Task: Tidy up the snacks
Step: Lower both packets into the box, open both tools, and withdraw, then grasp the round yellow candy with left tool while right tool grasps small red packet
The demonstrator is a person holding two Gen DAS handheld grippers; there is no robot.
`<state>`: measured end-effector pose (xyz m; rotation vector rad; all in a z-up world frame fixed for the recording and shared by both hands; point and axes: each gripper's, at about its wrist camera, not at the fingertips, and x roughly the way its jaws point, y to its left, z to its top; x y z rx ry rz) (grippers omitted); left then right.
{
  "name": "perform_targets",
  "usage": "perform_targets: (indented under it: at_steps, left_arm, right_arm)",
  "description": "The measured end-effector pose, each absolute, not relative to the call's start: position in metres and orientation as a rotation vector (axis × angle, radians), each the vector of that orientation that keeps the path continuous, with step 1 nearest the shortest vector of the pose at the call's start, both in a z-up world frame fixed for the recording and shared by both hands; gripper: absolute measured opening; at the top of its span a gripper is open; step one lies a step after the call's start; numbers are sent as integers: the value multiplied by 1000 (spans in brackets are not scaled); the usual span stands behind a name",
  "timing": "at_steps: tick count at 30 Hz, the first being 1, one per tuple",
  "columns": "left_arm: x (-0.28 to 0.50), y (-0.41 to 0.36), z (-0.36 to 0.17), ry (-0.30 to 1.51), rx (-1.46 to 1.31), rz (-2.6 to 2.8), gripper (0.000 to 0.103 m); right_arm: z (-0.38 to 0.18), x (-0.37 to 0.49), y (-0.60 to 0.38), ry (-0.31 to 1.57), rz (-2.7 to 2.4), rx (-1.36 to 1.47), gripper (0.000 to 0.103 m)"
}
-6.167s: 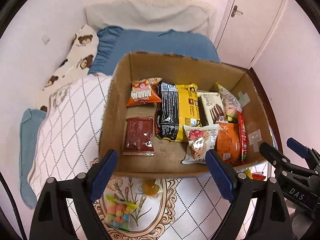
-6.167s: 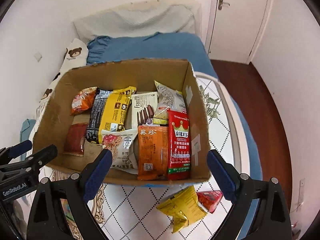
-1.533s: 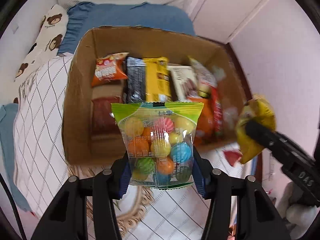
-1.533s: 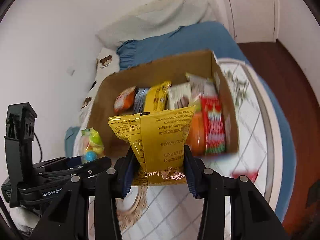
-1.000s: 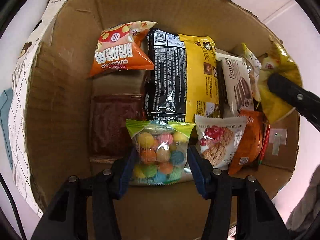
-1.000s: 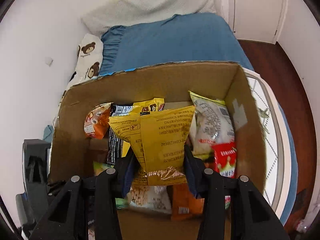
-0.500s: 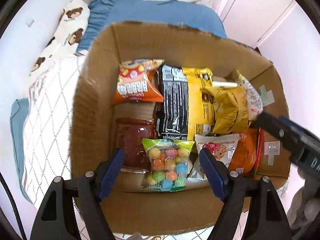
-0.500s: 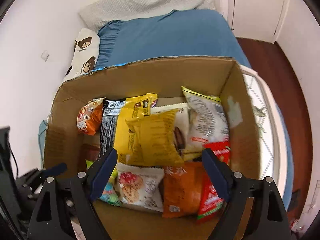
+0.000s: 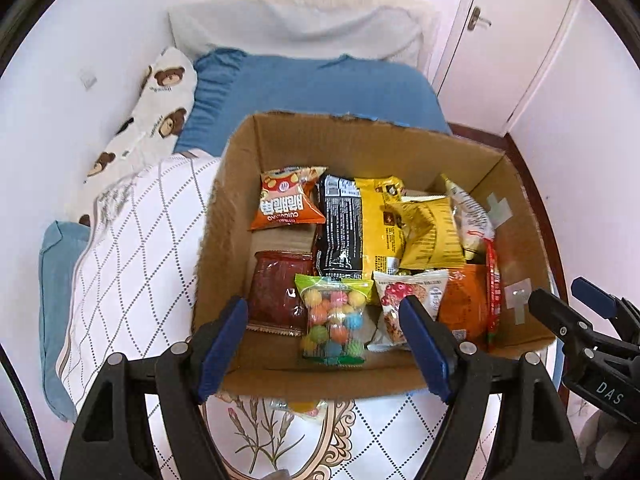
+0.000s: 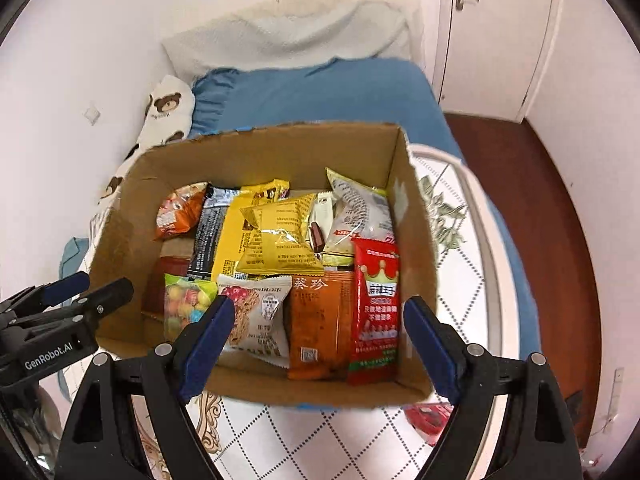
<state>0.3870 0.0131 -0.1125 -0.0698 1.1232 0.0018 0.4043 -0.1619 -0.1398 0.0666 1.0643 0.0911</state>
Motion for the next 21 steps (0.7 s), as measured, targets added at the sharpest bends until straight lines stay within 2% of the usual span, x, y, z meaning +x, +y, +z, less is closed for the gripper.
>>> perform_targets:
  at_steps: [6,21]
  left_arm:
    - [347,11,-84,1009,-61,5,77]
    - [275,3,-36,879,-45,-28,77]
  right_arm:
    - [-112,365,-161,975,95,44,89]
    - [-56,282,-156,814,107,13,89]
